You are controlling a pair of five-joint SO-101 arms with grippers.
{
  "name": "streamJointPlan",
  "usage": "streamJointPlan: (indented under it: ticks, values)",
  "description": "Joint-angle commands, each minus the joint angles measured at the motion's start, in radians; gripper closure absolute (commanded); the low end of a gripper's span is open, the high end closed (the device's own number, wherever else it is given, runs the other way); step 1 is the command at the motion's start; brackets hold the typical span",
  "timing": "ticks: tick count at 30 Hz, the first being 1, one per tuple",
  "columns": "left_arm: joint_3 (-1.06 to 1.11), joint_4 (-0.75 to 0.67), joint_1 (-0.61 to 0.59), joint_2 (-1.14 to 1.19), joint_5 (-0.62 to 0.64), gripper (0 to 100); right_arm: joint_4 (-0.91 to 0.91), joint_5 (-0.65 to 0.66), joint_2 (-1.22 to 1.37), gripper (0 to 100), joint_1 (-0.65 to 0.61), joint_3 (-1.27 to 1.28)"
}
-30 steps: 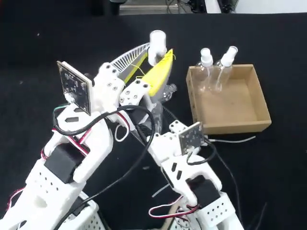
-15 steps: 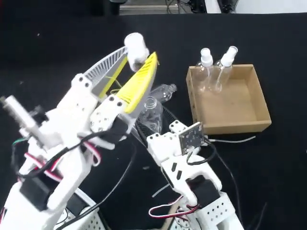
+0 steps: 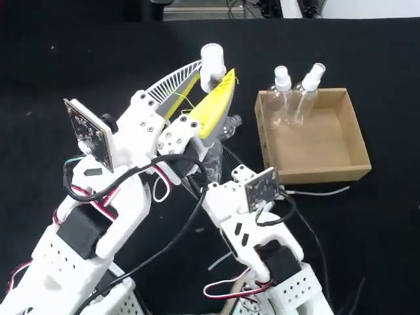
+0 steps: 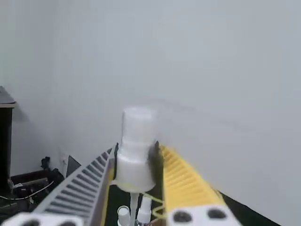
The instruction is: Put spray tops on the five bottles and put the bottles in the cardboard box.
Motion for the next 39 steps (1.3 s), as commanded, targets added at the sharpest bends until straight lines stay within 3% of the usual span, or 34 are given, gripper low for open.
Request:
streamJointPlan:
  ticks: [1,6,19,27,31,34,39]
  values:
    - [-0.013,-0.025,0.001,0.005,0.009,97,-0.009,0.002,-0.094,98.7,-0.009,-0.005]
    - [0.007,0.008,0.001,0.005,0.009,97,-0.009,0.002,-0.094,98.7,-0.009,-0.005]
    - [0.056,0.272,0.002,-0.002,0.011,97,-0.011,0.002,-0.094,98.7,-0.009,-0.007]
    - [0.058,0.39,-0.01,-0.126,0.011,96,-0.011,0.002,-0.094,98.7,-0.009,-0.007]
    - [0.094,0.408,-0.065,-0.14,0.029,82,-0.011,0.002,-0.094,98.7,-0.009,-0.007]
    - [0.156,0.402,-0.111,-0.147,0.138,72,-0.011,0.002,-0.094,98.7,-0.009,-0.007]
    - [0.163,0.4,-0.148,-0.164,0.206,67,-0.011,0.002,-0.094,98.7,-0.011,-0.007]
